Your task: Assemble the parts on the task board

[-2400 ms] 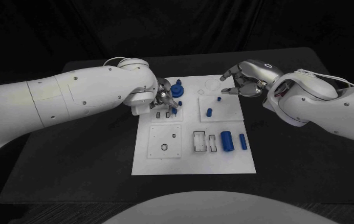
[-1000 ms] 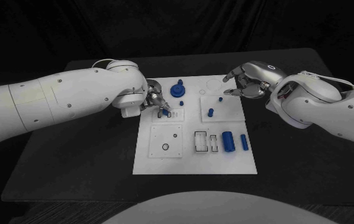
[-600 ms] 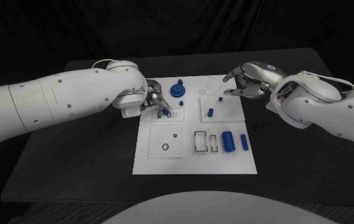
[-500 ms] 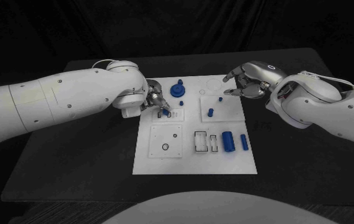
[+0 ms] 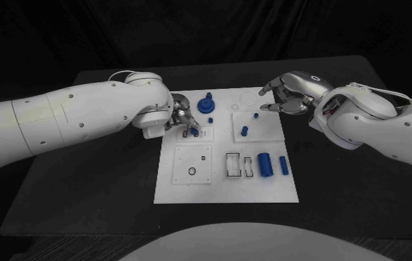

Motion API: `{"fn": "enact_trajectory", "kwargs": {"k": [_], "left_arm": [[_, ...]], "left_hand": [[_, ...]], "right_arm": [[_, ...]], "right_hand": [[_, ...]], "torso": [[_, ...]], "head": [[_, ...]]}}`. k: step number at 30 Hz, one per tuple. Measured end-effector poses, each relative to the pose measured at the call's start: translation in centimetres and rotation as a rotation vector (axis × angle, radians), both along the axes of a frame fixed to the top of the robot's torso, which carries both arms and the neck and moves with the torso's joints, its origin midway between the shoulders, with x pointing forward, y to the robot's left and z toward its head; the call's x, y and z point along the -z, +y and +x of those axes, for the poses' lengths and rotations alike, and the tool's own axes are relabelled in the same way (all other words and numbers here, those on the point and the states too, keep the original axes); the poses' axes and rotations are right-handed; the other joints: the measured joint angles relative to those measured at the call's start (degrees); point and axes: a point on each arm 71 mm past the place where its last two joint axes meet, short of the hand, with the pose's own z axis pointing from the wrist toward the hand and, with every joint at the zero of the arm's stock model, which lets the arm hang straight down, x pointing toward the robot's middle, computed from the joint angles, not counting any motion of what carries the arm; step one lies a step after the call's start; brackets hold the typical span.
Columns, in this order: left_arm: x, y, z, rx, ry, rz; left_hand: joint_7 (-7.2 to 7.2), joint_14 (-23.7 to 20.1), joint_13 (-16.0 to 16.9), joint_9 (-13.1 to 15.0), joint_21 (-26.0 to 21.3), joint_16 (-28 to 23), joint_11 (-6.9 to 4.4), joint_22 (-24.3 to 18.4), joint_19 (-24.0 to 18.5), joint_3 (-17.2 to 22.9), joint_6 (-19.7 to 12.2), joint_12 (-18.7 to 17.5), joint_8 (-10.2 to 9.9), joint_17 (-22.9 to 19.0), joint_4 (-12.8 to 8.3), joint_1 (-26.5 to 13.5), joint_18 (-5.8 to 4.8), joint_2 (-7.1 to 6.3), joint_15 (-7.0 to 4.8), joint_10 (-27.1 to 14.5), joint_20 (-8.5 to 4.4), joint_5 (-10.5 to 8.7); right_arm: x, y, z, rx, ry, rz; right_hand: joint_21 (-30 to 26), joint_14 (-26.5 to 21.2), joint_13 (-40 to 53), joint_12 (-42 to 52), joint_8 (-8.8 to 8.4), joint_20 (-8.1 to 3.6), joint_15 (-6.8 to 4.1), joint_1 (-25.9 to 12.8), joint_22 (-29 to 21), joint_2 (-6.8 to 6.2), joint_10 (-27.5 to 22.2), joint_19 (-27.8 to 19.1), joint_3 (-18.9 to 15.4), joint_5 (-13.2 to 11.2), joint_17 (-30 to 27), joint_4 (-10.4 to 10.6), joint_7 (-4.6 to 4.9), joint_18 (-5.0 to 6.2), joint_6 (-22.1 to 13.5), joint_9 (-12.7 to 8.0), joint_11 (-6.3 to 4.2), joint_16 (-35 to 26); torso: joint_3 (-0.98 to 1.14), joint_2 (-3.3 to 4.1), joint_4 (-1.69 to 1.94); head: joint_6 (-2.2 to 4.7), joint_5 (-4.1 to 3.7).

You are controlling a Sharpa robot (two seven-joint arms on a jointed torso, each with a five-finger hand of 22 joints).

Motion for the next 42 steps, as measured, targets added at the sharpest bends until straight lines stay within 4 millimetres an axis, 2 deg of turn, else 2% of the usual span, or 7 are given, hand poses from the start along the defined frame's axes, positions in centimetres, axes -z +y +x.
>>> {"fn": "enact_trajectory", "kwargs": {"k": [19,27,29,30,34,38,42], "left_arm": [[0.12,0.01,-0.26,0.004,0.005,0.0],[0.14,0.09,-0.27,0.002,0.006,0.0],[0.17,0.12,-0.26,0.002,0.006,0.001],[0.18,0.13,-0.25,0.002,0.007,0.001],[0.25,0.15,-0.24,0.003,0.009,0.001],[0.32,0.19,-0.23,0.003,0.011,0.002],[0.37,0.24,-0.21,0.004,0.013,0.003]], "left_hand": [[-0.24,0.0,0.0,0.1,0.0,0.0,0.0,0.0,0.0,0.8,0.0,0.0,-0.2,0.0,0.0,-0.3,0.0,-0.28,0.0,0.0,0.0,-0.18],[-0.23,0.0,0.0,0.1,-0.2,0.0,0.0,0.0,-0.2,0.9,0.0,0.0,-0.4,0.0,0.1,-0.5,-0.01,0.11,0.0,0.0,0.16,-0.48],[-0.23,0.0,0.0,0.2,-0.7,0.0,0.14,0.0,-0.3,1.5,0.0,0.0,-1.1,0.0,0.3,-0.9,0.0,0.46,0.0,0.1,0.33,-2.43],[-0.11,0.0,0.0,0.1,-1.0,0.0,0.42,0.0,-0.8,1.9,-0.1,0.0,-2.2,0.0,0.8,-1.8,-0.01,0.5,0.0,0.0,0.5,-4.44],[0.75,0.0,0.0,-2.5,-1.8,0.0,1.36,0.0,-1.7,-1.1,-0.2,0.0,-6.1,0.0,4.9,-6.1,-0.01,-0.38,0.82,0.1,1.04,-10.53],[1.3,0.0,0.0,-3.8,-2.1,0.0,1.64,0.0,-2.0,-3.4,0.3,0.0,-8.2,0.0,7.2,-7.8,-0.01,-0.91,1.23,0.2,1.33,-13.4],[1.3,0.0,0.0,-3.8,-2.1,0.0,1.64,0.0,-2.0,-3.7,0.3,0.0,-8.4,0.0,7.4,-8.0,-0.01,-1.12,1.23,0.2,1.33,-13.64]], "right_arm": [[0.27,-0.1,0.01,0.003,0.006,-0.002],[0.35,-0.14,0.0,0.004,0.007,-0.003],[0.36,-0.14,0.0,0.004,0.008,-0.003],[0.37,-0.13,0.0,0.004,0.008,-0.003],[0.38,-0.15,0.0,0.004,0.008,-0.003],[0.41,-0.18,-0.01,0.005,0.009,-0.004],[0.42,-0.18,-0.01,0.005,0.009,-0.004]], "right_hand": [[0.0,0.0,0.0,-0.2,0.0,0.21,0.0,0.0,0.0,0.0,0.0,0.2,0.0,0.0,-0.1,0.0,0.21,0.0,0.2,0.0,0.0,0.0],[0.0,0.0,0.0,-0.2,0.0,0.21,0.0,0.0,0.0,0.0,0.0,0.2,0.0,0.0,-0.1,0.0,0.21,0.0,0.2,0.0,0.0,0.0],[0.0,0.0,0.0,-0.2,0.0,0.21,0.0,0.0,0.0,0.0,0.0,0.2,0.0,0.0,-0.1,0.0,0.21,0.0,0.2,0.0,0.0,0.0],[0.0,0.0,0.0,-0.2,0.0,0.21,0.0,0.0,0.0,0.0,0.0,0.2,0.0,0.0,-0.1,0.0,0.21,0.0,0.2,0.0,0.0,0.0],[0.0,0.2,0.0,-0.2,0.0,0.21,0.15,0.0,0.0,0.0,0.0,0.2,0.0,0.0,-0.1,0.0,0.03,0.0,0.4,0.0,0.0,0.0],[0.0,0.1,0.0,-0.2,0.0,0.21,0.15,0.0,0.0,0.0,0.0,0.2,0.0,0.0,-0.1,0.0,0.01,0.0,0.4,0.0,0.0,0.0],[0.0,0.2,0.0,-0.2,0.0,0.21,0.15,0.0,0.0,0.0,0.0,0.2,0.0,0.0,-0.1,0.0,0.01,0.0,0.4,0.0,0.0,0.0]], "torso": [[-0.02,-0.03,0.02],[-0.01,-0.05,0.03],[-0.01,-0.06,0.03],[-0.01,-0.06,0.02],[-0.01,-0.04,-0.01],[-0.01,-0.03,-0.01],[-0.01,-0.03,-0.01]], "head": [[0.0,0.15],[0.0,0.16],[0.0,0.18],[0.0,0.19],[0.0,0.21],[0.0,0.16],[0.0,0.16]]}}
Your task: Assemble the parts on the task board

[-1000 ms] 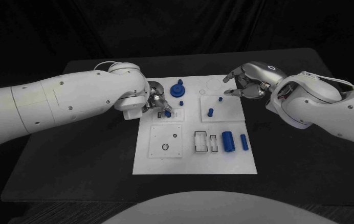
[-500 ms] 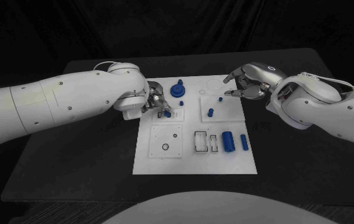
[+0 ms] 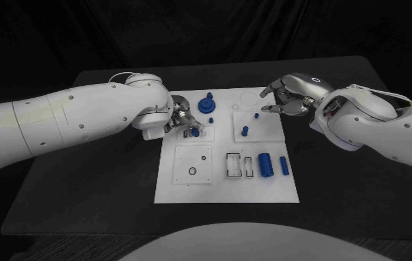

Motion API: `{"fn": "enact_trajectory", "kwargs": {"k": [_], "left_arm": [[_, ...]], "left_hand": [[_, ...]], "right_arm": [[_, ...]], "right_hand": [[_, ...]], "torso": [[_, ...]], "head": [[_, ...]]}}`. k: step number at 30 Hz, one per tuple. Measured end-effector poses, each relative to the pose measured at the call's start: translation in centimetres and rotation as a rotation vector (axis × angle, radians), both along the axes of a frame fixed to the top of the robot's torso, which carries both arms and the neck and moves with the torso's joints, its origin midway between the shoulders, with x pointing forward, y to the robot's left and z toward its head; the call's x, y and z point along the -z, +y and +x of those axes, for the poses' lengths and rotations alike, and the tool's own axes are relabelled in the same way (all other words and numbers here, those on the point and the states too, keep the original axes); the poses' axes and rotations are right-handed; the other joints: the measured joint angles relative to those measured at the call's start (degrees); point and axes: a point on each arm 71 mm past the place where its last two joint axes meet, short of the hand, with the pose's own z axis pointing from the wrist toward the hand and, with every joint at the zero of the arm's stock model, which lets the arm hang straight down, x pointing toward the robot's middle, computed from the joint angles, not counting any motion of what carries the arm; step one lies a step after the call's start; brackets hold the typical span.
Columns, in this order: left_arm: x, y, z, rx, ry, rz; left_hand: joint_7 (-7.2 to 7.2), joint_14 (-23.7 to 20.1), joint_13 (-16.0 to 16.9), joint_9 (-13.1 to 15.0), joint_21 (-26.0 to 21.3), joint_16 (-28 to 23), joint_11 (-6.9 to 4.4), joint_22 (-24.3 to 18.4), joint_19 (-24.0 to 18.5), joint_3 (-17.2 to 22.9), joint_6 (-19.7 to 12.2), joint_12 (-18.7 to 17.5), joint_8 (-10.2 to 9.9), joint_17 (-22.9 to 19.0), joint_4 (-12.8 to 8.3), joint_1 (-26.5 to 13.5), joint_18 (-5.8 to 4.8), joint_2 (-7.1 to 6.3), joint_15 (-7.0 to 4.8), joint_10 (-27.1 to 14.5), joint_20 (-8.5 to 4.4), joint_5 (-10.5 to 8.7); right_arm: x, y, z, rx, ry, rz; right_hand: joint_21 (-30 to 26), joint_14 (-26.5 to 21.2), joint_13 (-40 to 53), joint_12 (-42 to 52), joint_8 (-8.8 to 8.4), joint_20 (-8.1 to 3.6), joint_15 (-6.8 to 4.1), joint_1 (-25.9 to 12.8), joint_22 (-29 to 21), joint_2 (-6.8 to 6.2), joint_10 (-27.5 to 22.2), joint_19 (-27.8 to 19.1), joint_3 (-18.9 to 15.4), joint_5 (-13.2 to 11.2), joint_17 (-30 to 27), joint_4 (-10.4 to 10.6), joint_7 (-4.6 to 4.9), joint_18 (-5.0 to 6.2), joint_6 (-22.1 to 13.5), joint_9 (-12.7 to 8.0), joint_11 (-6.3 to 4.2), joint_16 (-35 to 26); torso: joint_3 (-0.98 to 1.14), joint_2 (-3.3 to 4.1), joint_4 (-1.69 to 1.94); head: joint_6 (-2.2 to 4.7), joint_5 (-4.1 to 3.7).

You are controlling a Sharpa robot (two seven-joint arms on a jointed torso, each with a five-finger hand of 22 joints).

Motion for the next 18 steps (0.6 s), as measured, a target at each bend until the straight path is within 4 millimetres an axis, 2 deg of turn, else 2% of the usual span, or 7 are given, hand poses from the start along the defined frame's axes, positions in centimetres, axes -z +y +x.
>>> {"fn": "enact_trajectory", "kwargs": {"k": [7,10,18], "left_arm": [[0.12,0.05,-0.01,0.002,0.005,0.002],[0.15,0.07,-0.01,0.004,0.007,0.004],[0.2,0.11,-0.05,0.008,0.012,0.007]], "left_hand": [[-0.08,0.0,0.0,-0.1,0.0,0.0,0.0,0.0,0.0,-0.3,0.7,0.0,-0.3,0.0,-0.3,0.0,0.0,0.02,0.0,0.0,0.0,0.0],[-0.2,0.0,0.0,-0.1,-0.2,0.0,0.0,0.0,0.0,-0.5,1.0,0.0,-0.3,0.0,-0.6,0.5,0.0,0.49,0.0,0.0,0.0,0.49],[-0.74,0.0,0.0,0.4,-0.2,0.0,0.0,0.0,0.0,-0.1,2.4,0.0,-0.3,0.0,-2.4,2.4,0.0,0.85,0.0,0.0,0.0,3.55]], "right_arm": [[0.03,-0.01,0.0,0.0,0.001,0.0],[0.04,-0.02,0.01,0.001,0.001,-0.001],[0.14,-0.08,0.01,0.002,0.003,-0.001]], "right_hand": [[0.0,0.0,0.0,0.0,0.0,0.0,0.0,0.0,0.0,0.0,0.0,0.0,-0.2,0.2,-0.1,-0.2,0.0,0.0,0.0,-0.1,0.0,0.0],[0.0,0.0,0.0,0.0,0.0,0.0,0.0,0.0,0.0,0.0,0.0,0.0,-0.2,0.2,-0.1,-0.2,0.0,0.0,0.0,-0.1,0.0,0.0],[0.0,0.0,0.0,0.2,0.0,0.0,0.0,0.0,0.0,0.0,0.0,0.0,-0.2,0.2,-0.1,-0.2,0.0,0.0,0.0,0.0,0.0,0.0]], "torso": [[0.0,0.01,0.0],[0.01,0.01,0.0],[0.02,0.02,0.0]], "head": [[0.0,-0.01],[0.0,0.03],[0.0,0.13]]}}
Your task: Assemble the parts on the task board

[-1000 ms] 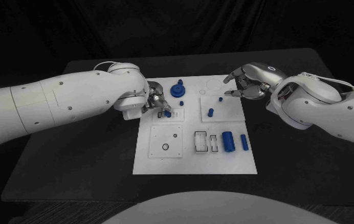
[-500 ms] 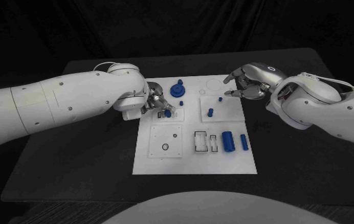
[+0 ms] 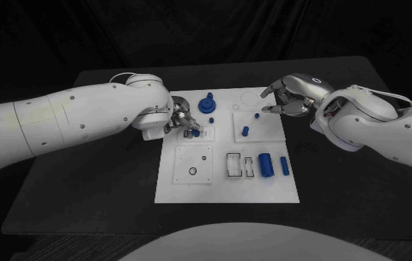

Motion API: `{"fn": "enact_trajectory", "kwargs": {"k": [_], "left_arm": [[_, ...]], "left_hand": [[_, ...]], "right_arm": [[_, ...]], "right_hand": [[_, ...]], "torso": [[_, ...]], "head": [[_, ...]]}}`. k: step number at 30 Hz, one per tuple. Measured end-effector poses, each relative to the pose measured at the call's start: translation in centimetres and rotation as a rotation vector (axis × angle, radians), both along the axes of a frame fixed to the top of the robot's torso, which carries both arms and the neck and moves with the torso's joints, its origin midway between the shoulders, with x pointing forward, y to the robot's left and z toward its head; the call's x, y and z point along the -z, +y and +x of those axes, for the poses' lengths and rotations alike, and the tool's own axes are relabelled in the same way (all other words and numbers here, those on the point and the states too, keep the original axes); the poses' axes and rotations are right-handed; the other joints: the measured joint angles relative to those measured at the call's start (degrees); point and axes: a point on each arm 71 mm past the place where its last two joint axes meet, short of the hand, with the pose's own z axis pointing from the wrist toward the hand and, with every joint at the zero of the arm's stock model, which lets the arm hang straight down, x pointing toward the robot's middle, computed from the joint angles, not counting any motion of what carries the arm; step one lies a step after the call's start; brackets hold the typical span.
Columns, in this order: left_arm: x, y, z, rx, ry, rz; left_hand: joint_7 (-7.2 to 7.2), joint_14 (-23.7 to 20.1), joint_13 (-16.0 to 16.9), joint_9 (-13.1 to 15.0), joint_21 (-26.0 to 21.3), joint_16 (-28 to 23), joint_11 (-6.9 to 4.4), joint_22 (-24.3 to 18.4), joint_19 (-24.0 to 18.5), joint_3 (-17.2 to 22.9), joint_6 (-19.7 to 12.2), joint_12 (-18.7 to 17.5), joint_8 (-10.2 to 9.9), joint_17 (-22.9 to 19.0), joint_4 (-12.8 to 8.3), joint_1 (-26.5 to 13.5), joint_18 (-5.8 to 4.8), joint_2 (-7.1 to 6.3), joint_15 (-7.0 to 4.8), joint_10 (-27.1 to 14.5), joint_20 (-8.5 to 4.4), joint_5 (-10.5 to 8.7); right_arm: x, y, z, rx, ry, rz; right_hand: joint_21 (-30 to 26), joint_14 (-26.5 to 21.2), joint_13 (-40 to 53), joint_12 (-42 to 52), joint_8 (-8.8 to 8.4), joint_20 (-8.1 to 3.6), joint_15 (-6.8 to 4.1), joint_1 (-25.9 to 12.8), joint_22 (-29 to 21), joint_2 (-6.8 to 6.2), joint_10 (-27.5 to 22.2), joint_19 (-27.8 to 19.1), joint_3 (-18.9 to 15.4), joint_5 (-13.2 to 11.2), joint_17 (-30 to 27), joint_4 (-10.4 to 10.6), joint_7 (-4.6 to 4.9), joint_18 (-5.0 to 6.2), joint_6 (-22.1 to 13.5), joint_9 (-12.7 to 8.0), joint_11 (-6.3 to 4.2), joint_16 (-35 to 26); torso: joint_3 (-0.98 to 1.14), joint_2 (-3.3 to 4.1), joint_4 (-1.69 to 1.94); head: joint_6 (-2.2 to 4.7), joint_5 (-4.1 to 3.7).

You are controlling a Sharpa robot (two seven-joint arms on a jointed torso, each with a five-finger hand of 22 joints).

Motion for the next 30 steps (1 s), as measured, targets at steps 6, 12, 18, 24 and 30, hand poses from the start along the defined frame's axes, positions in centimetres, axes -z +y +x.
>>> {"fn": "enact_trajectory", "kwargs": {"k": [6,12,18,24,30], "left_arm": [[0.01,-0.01,-0.03,0.001,0.001,-0.001],[-0.04,-0.26,-0.26,0.01,-0.002,-0.013],[-0.08,-0.38,-0.29,0.013,-0.008,-0.023],[-0.1,-0.37,-0.25,0.012,-0.011,-0.028],[-0.1,-0.23,-0.14,0.007,-0.014,-0.03]], "left_hand": [[-0.29,0.0,0.0,0.5,0.0,0.0,0.0,0.0,0.0,0.5,0.3,0.0,0.0,0.0,-1.0,1.0,0.0,0.18,0.0,0.0,0.0,0.74],[-0.69,0.0,0.0,1.6,0.0,0.0,-0.2,0.0,0.0,0.2,1.1,0.0,0.9,0.0,-1.5,1.5,-0.01,0.19,0.0,-0.2,-0.02,1.01],[-0.9,0.2,0.0,3.5,0.0,0.0,-0.41,0.0,0.2,-0.3,1.3,0.0,2.4,0.0,-1.0,1.5,0.0,0.21,-0.22,0.0,-0.22,1.01],[-0.9,0.0,0.0,6.5,-0.2,0.0,-0.6,0.0,0.4,-1.6,1.3,0.0,4.5,0.0,0.4,0.6,0.0,0.61,-0.43,-0.2,-0.42,-0.69],[-0.93,0.0,0.0,8.0,-0.3,0.0,-0.64,0.0,0.5,-2.2,1.3,0.0,5.2,0.0,1.0,0.0,0.0,0.66,-0.43,-0.1,-0.46,-1.6]], "right_arm": [[0.05,-0.02,0.0,0.001,0.001,0.0],[0.07,-0.03,-0.01,0.001,0.001,0.0],[0.08,-0.06,-0.01,0.001,0.002,-0.001],[0.09,-0.07,-0.01,0.002,0.002,-0.001],[0.1,-0.08,0.0,0.002,0.002,-0.001]], "right_hand": [[0.0,0.0,0.0,-0.2,0.0,0.0,0.0,0.0,0.0,0.0,0.0,0.0,0.0,0.0,0.0,0.0,0.0,0.0,0.0,0.0,0.0,0.0],[0.0,0.0,0.0,-0.2,0.0,0.0,0.0,0.0,0.0,0.0,0.0,0.0,0.0,0.0,0.0,0.0,0.0,0.0,0.0,0.0,0.0,0.0],[0.0,0.0,0.0,-0.2,0.0,0.0,0.0,0.0,0.0,0.0,0.0,0.0,0.0,0.0,-0.1,0.0,0.0,0.0,0.0,0.0,0.0,0.0],[0.0,0.0,0.0,-0.2,0.0,0.0,0.0,0.0,0.0,0.0,0.0,0.0,0.0,0.0,-0.1,0.0,0.0,0.0,0.0,0.0,0.0,0.0],[0.0,0.0,0.0,-0.2,0.0,0.0,0.0,0.0,0.0,0.0,0.0,0.0,0.0,0.0,-0.1,0.0,0.0,0.0,0.0,0.0,0.0,0.0]], "torso": [[0.01,-0.01,0.02],[0.01,-0.02,0.02],[0.01,-0.02,0.02],[-0.01,-0.01,0.02],[-0.01,-0.01,0.0]], "head": [[0.0,0.05],[0.0,0.03],[0.0,0.01],[0.0,0.03],[0.0,0.06]]}}
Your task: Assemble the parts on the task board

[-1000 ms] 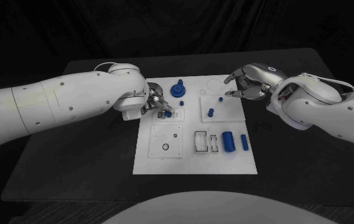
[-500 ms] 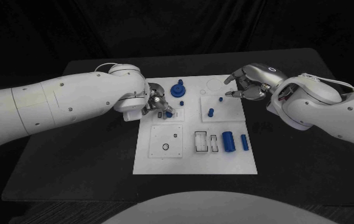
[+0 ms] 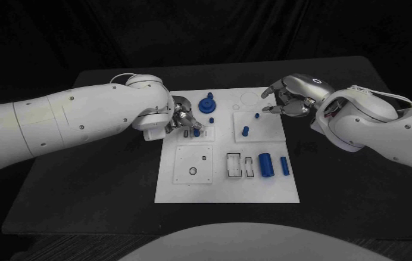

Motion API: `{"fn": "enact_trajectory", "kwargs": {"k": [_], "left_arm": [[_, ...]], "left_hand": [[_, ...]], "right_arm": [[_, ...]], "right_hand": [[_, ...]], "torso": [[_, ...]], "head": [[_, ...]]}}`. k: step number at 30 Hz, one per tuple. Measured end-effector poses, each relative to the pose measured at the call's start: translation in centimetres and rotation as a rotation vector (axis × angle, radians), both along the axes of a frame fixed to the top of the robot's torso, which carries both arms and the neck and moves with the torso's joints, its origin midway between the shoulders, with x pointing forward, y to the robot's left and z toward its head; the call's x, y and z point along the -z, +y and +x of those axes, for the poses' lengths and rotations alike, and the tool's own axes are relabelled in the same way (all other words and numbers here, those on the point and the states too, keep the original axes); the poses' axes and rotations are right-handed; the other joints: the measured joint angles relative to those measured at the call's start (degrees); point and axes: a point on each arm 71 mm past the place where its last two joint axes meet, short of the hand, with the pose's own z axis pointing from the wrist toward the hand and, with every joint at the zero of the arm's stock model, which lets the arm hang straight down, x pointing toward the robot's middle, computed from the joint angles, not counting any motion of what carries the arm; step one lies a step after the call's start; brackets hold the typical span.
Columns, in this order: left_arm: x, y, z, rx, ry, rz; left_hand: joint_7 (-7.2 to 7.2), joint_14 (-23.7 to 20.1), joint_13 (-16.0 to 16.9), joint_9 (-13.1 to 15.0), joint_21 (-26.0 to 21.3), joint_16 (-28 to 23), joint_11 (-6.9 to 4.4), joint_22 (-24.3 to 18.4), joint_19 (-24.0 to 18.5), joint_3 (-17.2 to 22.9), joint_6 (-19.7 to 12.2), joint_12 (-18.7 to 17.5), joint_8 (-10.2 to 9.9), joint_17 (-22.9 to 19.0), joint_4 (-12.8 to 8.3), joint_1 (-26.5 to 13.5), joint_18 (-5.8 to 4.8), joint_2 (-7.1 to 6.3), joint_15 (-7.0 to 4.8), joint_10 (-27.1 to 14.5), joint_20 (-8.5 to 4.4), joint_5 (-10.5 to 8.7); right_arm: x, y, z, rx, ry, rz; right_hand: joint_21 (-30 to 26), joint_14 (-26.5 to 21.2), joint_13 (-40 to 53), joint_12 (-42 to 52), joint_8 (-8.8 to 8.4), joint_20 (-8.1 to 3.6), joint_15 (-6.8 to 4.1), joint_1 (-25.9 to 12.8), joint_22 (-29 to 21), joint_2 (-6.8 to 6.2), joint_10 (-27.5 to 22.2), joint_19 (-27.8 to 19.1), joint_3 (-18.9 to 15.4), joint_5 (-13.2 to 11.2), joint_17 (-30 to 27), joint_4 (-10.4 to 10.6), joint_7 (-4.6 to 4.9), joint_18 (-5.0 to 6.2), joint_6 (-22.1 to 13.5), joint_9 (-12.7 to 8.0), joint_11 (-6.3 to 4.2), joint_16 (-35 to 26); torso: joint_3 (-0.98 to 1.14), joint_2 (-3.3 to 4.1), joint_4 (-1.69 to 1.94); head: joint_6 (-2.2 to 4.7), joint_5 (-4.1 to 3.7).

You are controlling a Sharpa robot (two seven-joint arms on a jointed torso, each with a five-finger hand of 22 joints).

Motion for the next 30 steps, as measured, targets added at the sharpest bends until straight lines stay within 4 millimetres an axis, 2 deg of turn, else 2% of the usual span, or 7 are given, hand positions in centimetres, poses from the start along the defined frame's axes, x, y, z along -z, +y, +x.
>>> {"fn": "enact_trajectory", "kwargs": {"k": [3,4,9,12,19,30], "left_arm": [[0.0,0.04,0.02,-0.001,0.0,0.0],[0.0,0.05,0.03,-0.001,0.0,0.0],[0.0,0.13,0.02,-0.001,0.0,0.0],[0.0,0.1,-0.02,0.001,0.001,-0.001],[-0.01,0.14,-0.07,0.003,0.0,-0.006],[-0.08,0.17,-0.2,0.004,-0.007,-0.021]], "left_hand": [[-0.67,0.0,0.0,1.3,-0.2,0.0,-0.46,0.0,0.1,1.2,-0.8,0.0,0.5,0.0,-1.8,2.2,0.0,0.11,-0.41,0.1,-0.19,3.71],[-0.58,0.0,0.0,1.6,-0.4,0.0,-0.46,0.0,-0.1,1.8,-1.2,0.0,0.5,0.0,-2.6,3.1,0.0,0.1,-0.42,0.1,-0.38,5.58],[-0.38,0.0,0.0,2.4,-0.6,0.0,-0.46,0.0,0.0,4.8,-2.2,0.0,0.5,0.0,-5.7,5.2,0.0,-0.64,-0.42,0.1,-0.37,10.43],[-0.28,0.0,0.0,2.4,-0.9,0.0,-0.46,0.0,0.0,5.7,-2.4,0.0,0.1,0.0,-6.0,5.5,0.0,-1.01,-0.41,0.1,-0.37,11.3],[0.13,0.0,0.0,2.2,-1.5,0.0,-0.46,0.0,-0.3,6.7,-2.8,-0.3,-0.8,0.0,-5.0,6.0,0.0,-1.54,-0.41,0.1,-0.58,13.11],[0.41,0.0,0.0,2.1,-1.7,0.0,-0.45,0.0,-0.5,7.6,-3.1,-1.6,-1.2,0.0,-5.2,5.7,0.01,-1.92,-0.41,0.1,-0.36,13.14]], "right_arm": [[0.02,0.0,0.0,0.0,0.001,0.0],[0.03,-0.01,0.0,0.0,0.001,0.0],[0.11,-0.05,-0.02,0.001,0.002,-0.001],[0.23,-0.07,-0.06,0.002,0.005,-0.001],[0.38,-0.11,-0.11,0.003,0.008,-0.001],[0.5,-0.24,-0.12,0.006,0.01,-0.002]], "right_hand": [[0.0,0.0,0.0,0.0,0.0,0.0,0.0,0.0,0.0,0.0,0.0,0.0,0.0,0.0,0.0,0.0,0.0,0.0,0.0,0.0,0.0,0.0],[0.0,0.0,0.0,0.0,0.0,0.0,0.0,0.0,0.0,0.0,0.0,0.0,0.0,0.0,0.0,0.0,0.0,-0.01,0.0,0.0,0.0,0.0],[0.0,0.0,0.0,0.1,0.0,0.0,0.0,0.0,0.0,0.0,0.0,0.0,0.0,0.0,0.0,0.0,0.0,0.0,0.0,0.0,0.0,0.0],[0.0,0.0,0.0,0.1,0.0,0.0,0.0,0.0,0.0,0.0,0.0,0.0,0.0,0.0,0.0,0.0,0.0,0.0,0.0,0.0,0.0,0.0],[0.0,0.0,0.0,-0.1,0.0,0.0,0.0,0.0,0.0,0.0,0.0,0.0,0.0,0.0,0.0,0.0,0.0,0.0,0.0,0.0,0.0,0.0],[0.0,0.0,0.0,-0.1,0.0,0.0,0.0,0.0,0.0,0.05,0.0,0.0,0.2,0.3,-0.1,-0.2,0.2,0.0,0.2,-0.1,0.0,0.0]], "torso": [[-0.01,0.01,-0.02],[-0.01,0.01,-0.03],[-0.02,0.01,-0.03],[-0.02,0.0,-0.02],[-0.01,-0.01,-0.01],[0.01,-0.01,-0.01]], "head": [[0.0,0.01],[0.0,0.01],[0.0,0.06],[0.0,0.07],[0.0,0.01],[0.0,-0.02]]}}
